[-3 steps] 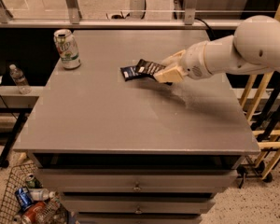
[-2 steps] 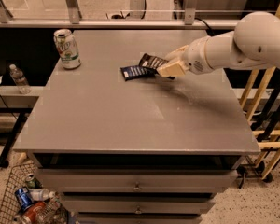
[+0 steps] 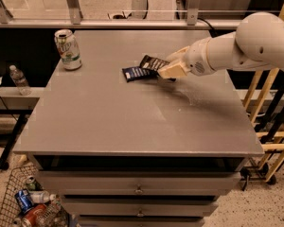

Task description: Move rxbar chocolate near rxbar blueberry

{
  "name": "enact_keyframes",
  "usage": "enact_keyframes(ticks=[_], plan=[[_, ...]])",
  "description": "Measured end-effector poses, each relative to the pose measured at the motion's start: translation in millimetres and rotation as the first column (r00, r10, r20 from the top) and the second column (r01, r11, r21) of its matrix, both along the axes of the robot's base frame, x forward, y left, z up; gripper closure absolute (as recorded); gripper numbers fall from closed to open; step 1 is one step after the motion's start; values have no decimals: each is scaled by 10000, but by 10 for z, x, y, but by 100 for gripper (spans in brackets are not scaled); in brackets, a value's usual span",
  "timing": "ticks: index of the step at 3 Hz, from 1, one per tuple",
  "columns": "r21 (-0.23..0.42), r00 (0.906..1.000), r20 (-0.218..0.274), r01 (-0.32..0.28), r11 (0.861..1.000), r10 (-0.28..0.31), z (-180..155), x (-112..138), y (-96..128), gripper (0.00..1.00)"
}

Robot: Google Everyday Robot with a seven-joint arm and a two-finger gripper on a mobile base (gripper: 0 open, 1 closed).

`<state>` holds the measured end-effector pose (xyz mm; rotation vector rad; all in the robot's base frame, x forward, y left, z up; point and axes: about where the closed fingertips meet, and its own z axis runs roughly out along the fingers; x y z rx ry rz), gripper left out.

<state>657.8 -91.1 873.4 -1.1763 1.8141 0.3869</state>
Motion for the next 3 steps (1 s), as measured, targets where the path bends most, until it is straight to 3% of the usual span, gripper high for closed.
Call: enact_keyframes(ticks=[2, 3], plan=[[4, 10000, -21, -81, 10000, 81, -11, -2, 50, 12], [6, 9999, -31, -118, 9999, 118, -16, -4, 73, 0]])
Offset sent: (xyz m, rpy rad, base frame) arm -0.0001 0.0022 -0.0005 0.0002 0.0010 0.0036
